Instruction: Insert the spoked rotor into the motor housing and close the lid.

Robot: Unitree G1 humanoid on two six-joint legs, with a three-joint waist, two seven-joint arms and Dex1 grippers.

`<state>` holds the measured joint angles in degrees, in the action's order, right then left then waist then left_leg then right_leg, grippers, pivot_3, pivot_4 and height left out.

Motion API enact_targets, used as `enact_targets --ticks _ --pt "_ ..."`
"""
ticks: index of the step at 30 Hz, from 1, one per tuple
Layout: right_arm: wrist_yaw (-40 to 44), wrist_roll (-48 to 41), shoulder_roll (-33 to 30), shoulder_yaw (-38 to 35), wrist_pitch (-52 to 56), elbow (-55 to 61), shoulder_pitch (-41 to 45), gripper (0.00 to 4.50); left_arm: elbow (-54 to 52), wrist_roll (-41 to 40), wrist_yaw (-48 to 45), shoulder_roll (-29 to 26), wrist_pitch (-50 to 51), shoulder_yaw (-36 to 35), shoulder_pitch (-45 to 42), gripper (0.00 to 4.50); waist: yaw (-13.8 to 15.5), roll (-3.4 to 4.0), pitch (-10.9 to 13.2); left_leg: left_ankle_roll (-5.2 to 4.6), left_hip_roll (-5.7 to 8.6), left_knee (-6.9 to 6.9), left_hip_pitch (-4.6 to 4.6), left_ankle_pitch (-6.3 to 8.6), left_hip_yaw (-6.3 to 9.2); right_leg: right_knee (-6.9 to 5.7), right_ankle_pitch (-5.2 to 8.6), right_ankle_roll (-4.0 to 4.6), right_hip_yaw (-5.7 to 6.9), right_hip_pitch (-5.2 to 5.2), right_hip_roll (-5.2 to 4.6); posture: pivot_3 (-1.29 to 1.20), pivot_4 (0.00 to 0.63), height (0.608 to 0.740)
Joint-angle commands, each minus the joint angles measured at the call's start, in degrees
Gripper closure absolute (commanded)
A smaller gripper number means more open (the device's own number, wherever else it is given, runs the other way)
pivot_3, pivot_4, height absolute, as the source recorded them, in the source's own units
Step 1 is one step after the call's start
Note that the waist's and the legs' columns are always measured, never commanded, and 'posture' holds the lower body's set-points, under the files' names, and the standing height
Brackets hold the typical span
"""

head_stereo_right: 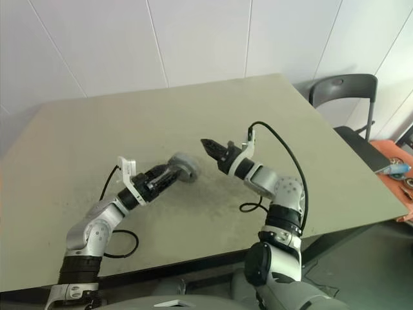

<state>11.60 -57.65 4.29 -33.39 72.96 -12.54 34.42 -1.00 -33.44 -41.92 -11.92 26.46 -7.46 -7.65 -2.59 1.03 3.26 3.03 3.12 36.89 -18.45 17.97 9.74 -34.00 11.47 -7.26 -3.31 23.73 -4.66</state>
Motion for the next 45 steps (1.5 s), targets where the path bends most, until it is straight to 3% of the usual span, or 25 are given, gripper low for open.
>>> enact_targets --ticks 1,4,7,10,17,23,32,35,43,45 --pt "1.5 0.5 -1.5 4.3 -1.5 3.0 -0.3 3.20 -1.4 0.0 0.1 0.4 -1.8 0.6 -0.6 0.04 0.0 0.00 0.0 0.00 0.00 0.00 -0.01 0.00 0.00 0.00 0.00 0.00 0.00 0.00 0.00 0.00 0.000 0.740" --pt "6.7 9.6 -7.9 17.5 -6.0 6.3 -2.5 3.20 -2.0 0.0 0.5 0.7 -2.0 0.9 -0.2 0.04 0.0 0.00 0.0 0.00 0.00 0.00 -0.02 0.00 0.00 0.03 0.01 0.00 0.00 0.00 0.00 0.00 0.000 0.740" --pt "11.5 14.9 -12.3 25.5 -11.4 8.1 -2.7 3.02 -1.6 0.0 0.5 0.5 -2.4 0.9 -0.3 0.01 -0.1 -0.01 0.0 0.01 0.00 0.01 -0.04 0.00 -0.02 0.10 0.01 0.00 0.00 -0.01 -0.01 0.00 0.000 0.740" --pt "14.8 18.9 -15.1 30.8 -15.9 10.0 -2.1 2.34 -1.1 -0.1 0.3 0.1 -2.4 0.8 -0.6 0.00 -0.1 -0.02 0.0 0.01 0.00 0.00 -0.03 0.00 -0.04 0.10 0.01 -0.01 0.00 0.00 0.00 0.00 0.000 0.740" --pt "19.0 22.4 -17.2 35.5 -19.0 11.4 -1.6 0.02 -0.5 -0.4 -0.2 -0.4 -2.2 0.5 -1.0 0.00 0.1 -0.06 0.0 0.01 0.00 0.02 -0.04 0.00 -0.03 0.15 0.01 -0.01 0.00 -0.03 -0.01 0.00 0.000 0.740" --pt "21.0 28.7 -19.7 42.6 -22.3 13.1 -2.1 0.02 -0.1 -0.7 -0.9 -1.1 -2.3 0.0 -0.9 0.00 0.1 -0.07 0.0 0.01 0.00 -0.01 -0.07 0.01 -0.03 0.23 0.01 -0.01 0.00 -0.03 -0.01 0.00 0.000 0.740" --pt "18.3 34.8 -17.6 43.9 -25.1 8.5 -0.9 0.02 -0.4 -0.2 -0.5 -0.6 -2.3 0.9 -0.9 0.00 0.2 -0.10 0.1 0.01 0.00 0.00 -0.08 0.01 -0.02 0.26 0.00 -0.01 0.00 -0.04 -0.01 0.00 0.000 0.740" --pt "18.1 35.6 -16.6 43.5 -25.7 8.0 -1.2 0.66 -0.8 -0.2 -0.1 -0.4 -2.2 1.0 -0.8 0.00 0.1 -0.10 0.1 0.01 0.00 -0.01 -0.07 0.01 -0.02 0.25 0.00 -0.01 0.00 -0.03 -0.01 0.00 0.000 0.740" --pt "18.3 35.7 -16.1 42.3 -25.5 8.0 -1.8 3.32 -2.5 -0.2 1.6 0.3 -1.4 1.9 -0.7 0.00 0.2 -0.10 0.1 0.01 0.00 0.04 -0.01 0.00 -0.01 0.25 0.01 0.01 0.00 -0.13 -0.01 0.00 0.000 0.740" --pt "18.3 35.5 -15.9 42.0 -25.3 8.2 -2.0 3.32 -2.7 -0.2 1.8 0.5 -1.4 2.0 -0.7 0.00 0.2 -0.10 0.1 0.01 0.00 0.04 -0.01 0.00 -0.01 0.25 0.01 0.00 0.00 -0.13 -0.01 0.00 0.000 0.740"
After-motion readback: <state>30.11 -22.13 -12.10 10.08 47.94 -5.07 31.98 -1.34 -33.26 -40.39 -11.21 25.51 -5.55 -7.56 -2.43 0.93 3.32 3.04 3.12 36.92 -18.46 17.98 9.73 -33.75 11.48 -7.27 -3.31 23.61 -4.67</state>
